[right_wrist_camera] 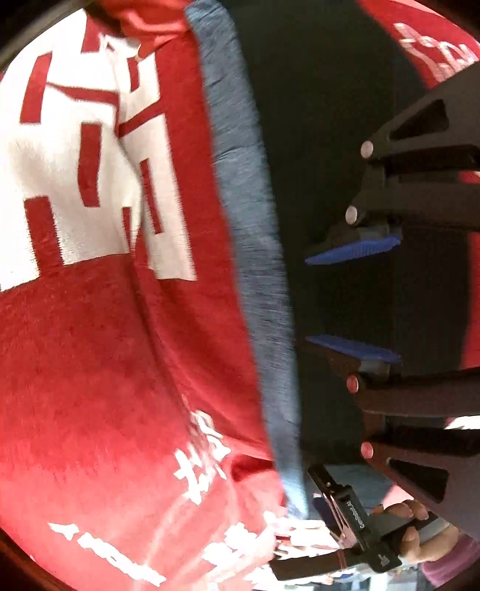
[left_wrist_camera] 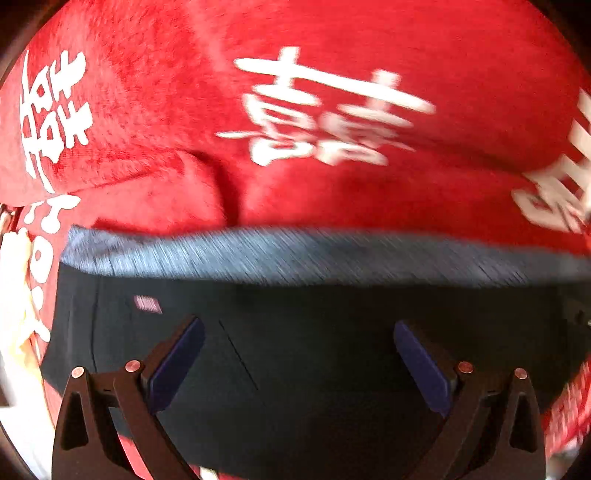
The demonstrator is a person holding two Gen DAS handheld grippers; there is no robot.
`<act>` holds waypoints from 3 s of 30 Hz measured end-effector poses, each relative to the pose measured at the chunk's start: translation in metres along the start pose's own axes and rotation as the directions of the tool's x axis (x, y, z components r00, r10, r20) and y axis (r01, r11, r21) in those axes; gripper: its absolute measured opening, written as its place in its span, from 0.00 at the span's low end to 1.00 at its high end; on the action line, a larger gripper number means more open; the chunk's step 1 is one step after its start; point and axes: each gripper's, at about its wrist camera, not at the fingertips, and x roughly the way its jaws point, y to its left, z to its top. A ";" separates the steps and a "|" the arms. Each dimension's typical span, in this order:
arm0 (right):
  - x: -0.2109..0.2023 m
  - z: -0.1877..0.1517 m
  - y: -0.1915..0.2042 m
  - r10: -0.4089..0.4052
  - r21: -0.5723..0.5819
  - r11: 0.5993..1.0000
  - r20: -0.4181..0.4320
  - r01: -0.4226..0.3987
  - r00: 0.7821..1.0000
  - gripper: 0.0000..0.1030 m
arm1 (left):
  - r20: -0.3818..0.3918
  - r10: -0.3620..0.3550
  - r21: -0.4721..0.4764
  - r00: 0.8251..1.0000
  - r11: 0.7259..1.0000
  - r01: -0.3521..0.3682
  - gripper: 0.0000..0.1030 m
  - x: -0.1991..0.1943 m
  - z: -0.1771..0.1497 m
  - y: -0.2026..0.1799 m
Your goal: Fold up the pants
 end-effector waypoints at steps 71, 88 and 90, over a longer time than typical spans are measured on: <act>-0.087 -0.061 -0.245 -0.010 0.438 0.897 0.157 -0.061 0.987 0.41 | -0.025 -0.060 0.135 0.998 0.989 0.063 1.00 -0.004 -0.054 -0.231; -0.091 -0.060 -0.269 -0.028 0.421 0.907 0.116 -0.023 0.993 0.34 | -0.010 -0.009 0.163 1.000 0.987 0.011 1.00 -0.007 -0.057 -0.241; -0.094 -0.068 -0.267 0.030 0.425 0.902 0.123 -0.080 0.992 0.41 | -0.007 -0.004 0.164 1.000 0.987 0.005 1.00 -0.007 -0.057 -0.242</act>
